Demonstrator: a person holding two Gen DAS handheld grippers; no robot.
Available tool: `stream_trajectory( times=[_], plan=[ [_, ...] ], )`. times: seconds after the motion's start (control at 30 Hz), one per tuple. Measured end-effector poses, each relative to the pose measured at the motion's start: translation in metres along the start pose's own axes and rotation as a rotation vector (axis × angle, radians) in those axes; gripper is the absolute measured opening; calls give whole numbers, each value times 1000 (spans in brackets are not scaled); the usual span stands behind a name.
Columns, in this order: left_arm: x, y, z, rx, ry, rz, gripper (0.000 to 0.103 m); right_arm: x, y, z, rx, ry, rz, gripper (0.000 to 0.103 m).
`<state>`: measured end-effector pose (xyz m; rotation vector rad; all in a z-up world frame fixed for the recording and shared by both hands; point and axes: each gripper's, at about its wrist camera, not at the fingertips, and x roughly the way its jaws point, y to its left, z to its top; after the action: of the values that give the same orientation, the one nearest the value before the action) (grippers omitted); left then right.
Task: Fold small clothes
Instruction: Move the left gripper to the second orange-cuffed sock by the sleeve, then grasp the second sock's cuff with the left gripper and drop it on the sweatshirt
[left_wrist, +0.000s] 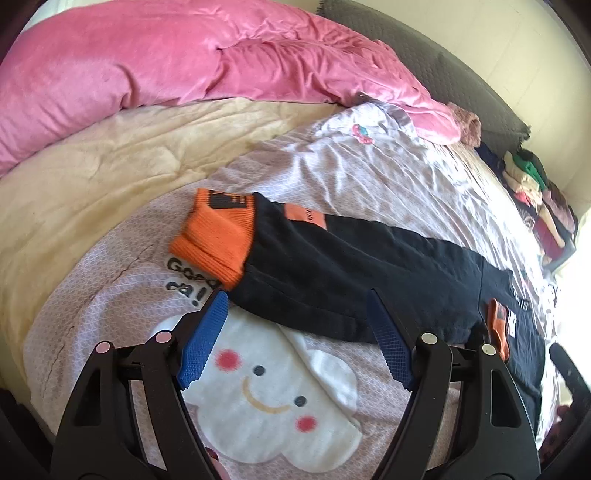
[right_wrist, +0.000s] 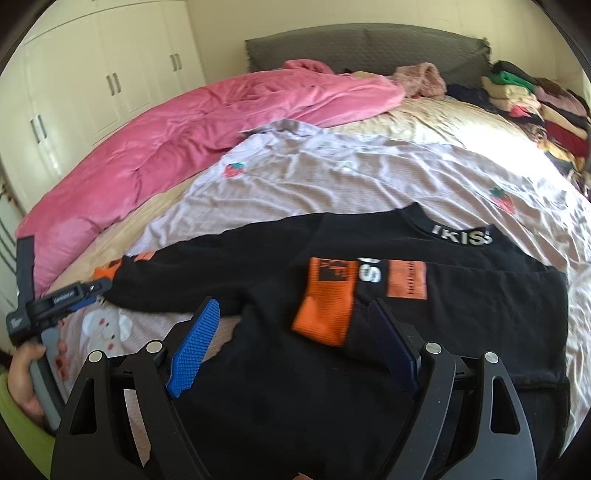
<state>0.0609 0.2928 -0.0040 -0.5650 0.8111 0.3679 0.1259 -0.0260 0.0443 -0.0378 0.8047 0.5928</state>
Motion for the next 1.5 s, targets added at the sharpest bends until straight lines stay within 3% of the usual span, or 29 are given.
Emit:
stream_trajectory(
  times=[0.3,0.57,0.6,0.63,0.67,0.73,0.83,0.97,1.17,1.33,1.5],
  plan=[
    [11,26,4,-79,11,15,69,7,27,-7,-68,24,61,86],
    [24,46,8,-207,0,-30,69,15,48,-13,-99,54,101,86],
    [26,46,9,-211,-4,-28,64,15,49,-14,-99,52,102,86],
    [27,46,11,-210,-7,-29,51,14,48,-14,-95,50,102,86],
    [29,46,12,-211,-9,-32,44,13,46,-14,-89,47,101,86],
    [31,45,15,-215,-6,-39,9,10,40,-13,-71,40,91,86],
    [24,41,18,-219,-35,-62,7,4,29,-13,-43,29,76,86],
    [0,19,22,-190,-93,-143,7,-3,6,-14,4,17,52,86],
    [-32,-40,23,-66,-138,-249,6,-15,-29,-20,75,2,12,86],
    [-46,-98,9,45,-136,-331,4,-29,-57,-23,127,-26,-16,86],
    [-46,-155,-14,172,-83,-394,4,-47,-89,-26,186,-61,-50,86]
  ],
)
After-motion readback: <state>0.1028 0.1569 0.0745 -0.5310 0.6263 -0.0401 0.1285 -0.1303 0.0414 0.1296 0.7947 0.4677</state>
